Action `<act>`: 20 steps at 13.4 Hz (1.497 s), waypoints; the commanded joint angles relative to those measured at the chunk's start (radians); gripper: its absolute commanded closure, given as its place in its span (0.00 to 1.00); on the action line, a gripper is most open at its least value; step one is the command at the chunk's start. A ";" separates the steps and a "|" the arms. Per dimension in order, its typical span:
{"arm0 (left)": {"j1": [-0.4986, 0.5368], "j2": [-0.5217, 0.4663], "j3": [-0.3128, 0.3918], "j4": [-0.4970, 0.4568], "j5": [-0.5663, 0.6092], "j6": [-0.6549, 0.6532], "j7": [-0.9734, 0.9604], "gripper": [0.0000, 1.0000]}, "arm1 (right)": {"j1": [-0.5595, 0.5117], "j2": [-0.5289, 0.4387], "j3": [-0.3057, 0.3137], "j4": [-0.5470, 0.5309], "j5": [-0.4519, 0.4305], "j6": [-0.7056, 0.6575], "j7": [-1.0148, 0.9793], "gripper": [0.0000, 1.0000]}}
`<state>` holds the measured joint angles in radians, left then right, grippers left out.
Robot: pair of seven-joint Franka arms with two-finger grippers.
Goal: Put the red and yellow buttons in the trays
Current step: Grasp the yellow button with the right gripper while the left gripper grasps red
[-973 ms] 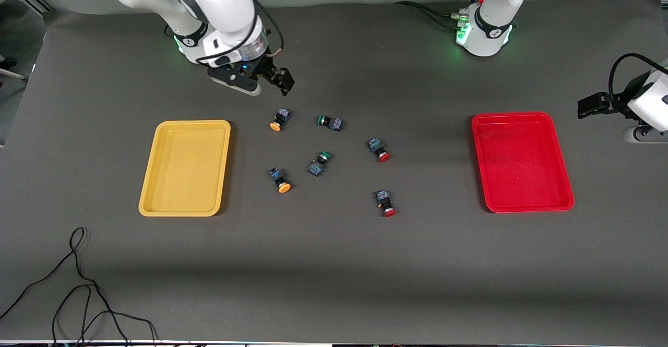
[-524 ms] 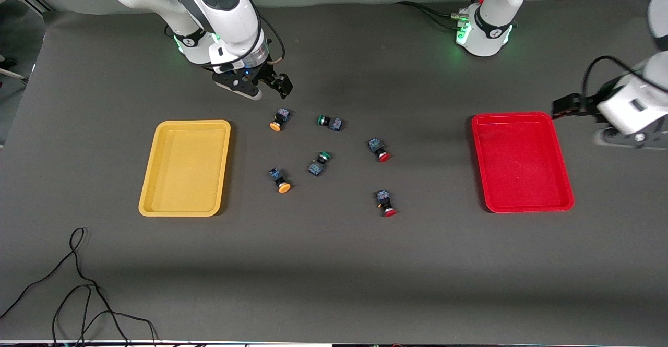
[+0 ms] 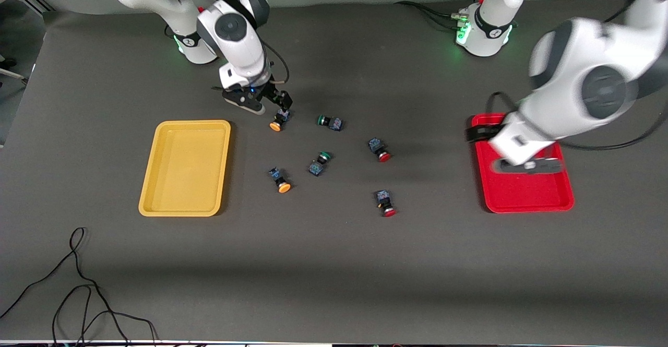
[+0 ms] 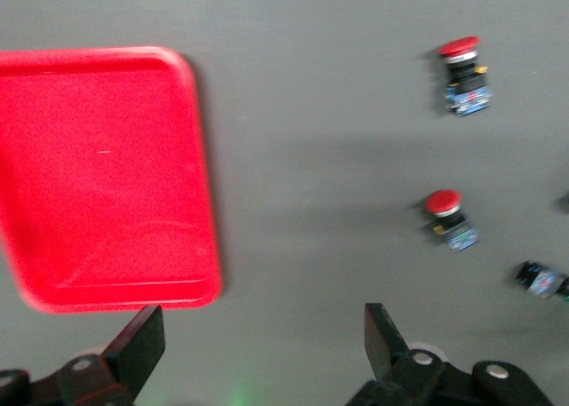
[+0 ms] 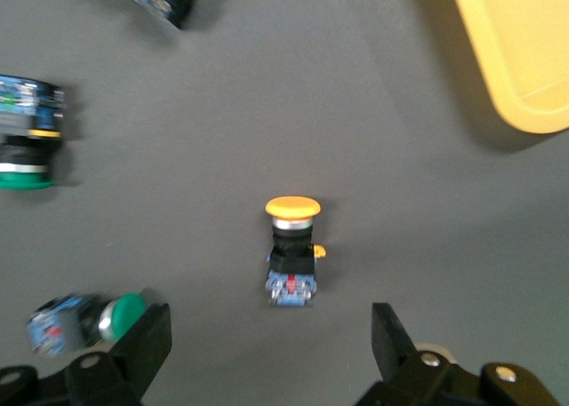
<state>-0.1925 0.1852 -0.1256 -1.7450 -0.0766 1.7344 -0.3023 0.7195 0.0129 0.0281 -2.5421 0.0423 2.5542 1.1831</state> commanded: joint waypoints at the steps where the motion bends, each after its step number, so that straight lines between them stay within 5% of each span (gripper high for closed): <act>1: -0.015 0.078 -0.028 0.012 -0.051 0.075 -0.047 0.00 | 0.015 0.152 -0.008 0.019 0.007 0.131 0.024 0.00; 8: -0.149 0.279 -0.052 -0.011 -0.046 0.261 -0.430 0.00 | 0.015 0.251 -0.008 0.039 0.007 0.176 0.023 0.01; 10: -0.206 0.336 -0.052 -0.033 -0.043 0.339 -0.542 0.01 | 0.015 0.266 -0.008 0.048 0.007 0.176 0.020 0.37; 13: -0.254 0.375 -0.054 -0.083 -0.041 0.427 -0.604 0.01 | 0.015 0.269 -0.008 0.051 0.007 0.175 0.009 0.75; 18: -0.265 0.430 -0.068 -0.102 -0.051 0.516 -0.646 0.09 | 0.014 0.192 -0.010 0.089 0.005 0.054 0.004 0.81; 20: -0.265 0.431 -0.068 -0.102 -0.052 0.531 -0.649 0.30 | 0.012 0.106 -0.011 0.173 0.007 -0.155 0.001 0.81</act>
<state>-0.4463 0.6273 -0.1947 -1.8358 -0.1158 2.2480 -0.9266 0.7209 0.2266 0.0270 -2.4357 0.0423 2.5836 1.1832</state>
